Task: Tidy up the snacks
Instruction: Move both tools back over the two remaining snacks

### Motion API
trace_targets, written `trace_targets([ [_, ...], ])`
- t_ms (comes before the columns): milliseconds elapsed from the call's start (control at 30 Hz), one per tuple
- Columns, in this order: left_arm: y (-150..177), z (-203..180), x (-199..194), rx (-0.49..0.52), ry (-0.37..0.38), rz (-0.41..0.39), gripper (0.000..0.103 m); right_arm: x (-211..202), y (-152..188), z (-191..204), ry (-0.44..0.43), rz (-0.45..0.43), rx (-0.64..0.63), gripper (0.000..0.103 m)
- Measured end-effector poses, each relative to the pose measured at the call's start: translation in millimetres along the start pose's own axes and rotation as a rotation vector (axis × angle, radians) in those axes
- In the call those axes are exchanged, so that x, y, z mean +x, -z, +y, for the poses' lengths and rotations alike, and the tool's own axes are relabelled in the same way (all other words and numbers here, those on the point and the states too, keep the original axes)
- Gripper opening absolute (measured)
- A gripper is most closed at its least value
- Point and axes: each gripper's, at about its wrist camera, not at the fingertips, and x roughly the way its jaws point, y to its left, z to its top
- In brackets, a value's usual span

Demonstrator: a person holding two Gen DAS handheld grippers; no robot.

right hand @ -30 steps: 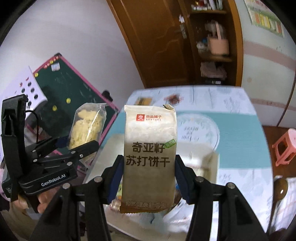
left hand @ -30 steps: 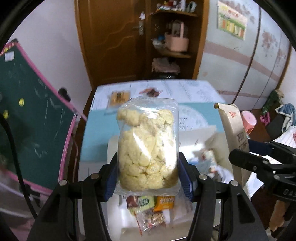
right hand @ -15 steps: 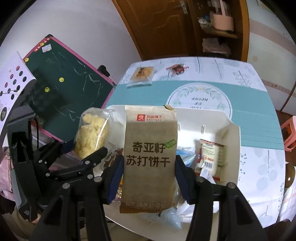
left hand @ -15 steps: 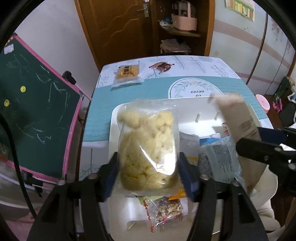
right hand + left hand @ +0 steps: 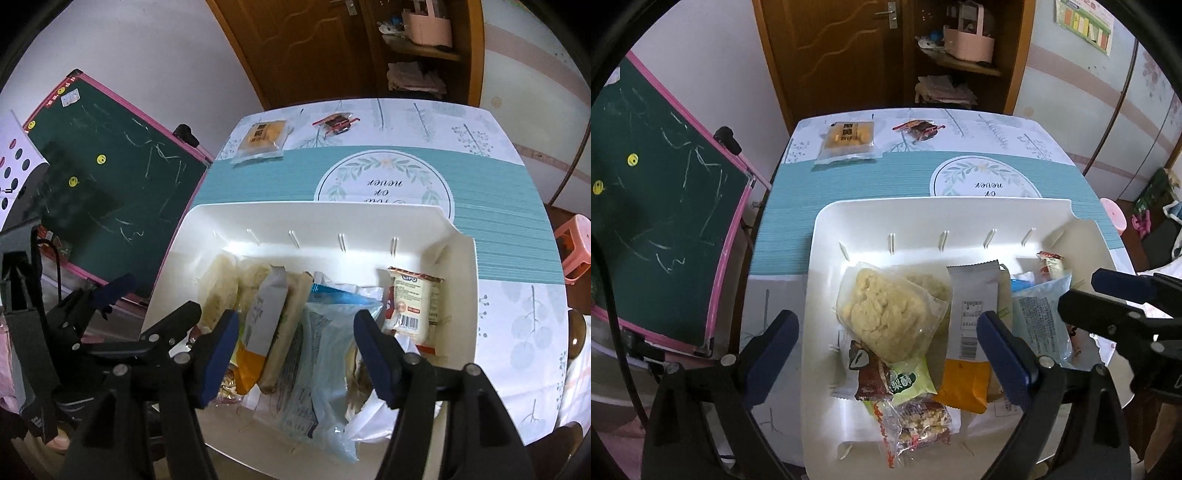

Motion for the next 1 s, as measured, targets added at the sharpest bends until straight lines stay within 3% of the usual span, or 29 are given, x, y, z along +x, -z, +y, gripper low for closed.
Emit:
trace_targets([
  [567,-2,-4,-2,0.017,-0.014,-0.009,0.097,4,0,2,0.015,0.023,0.0,0.065],
  [1000,-19,19,-6,-0.028,-0.002,-0.04,0.097,3,-4,1,0.039,0.016,-0.006,0.065],
])
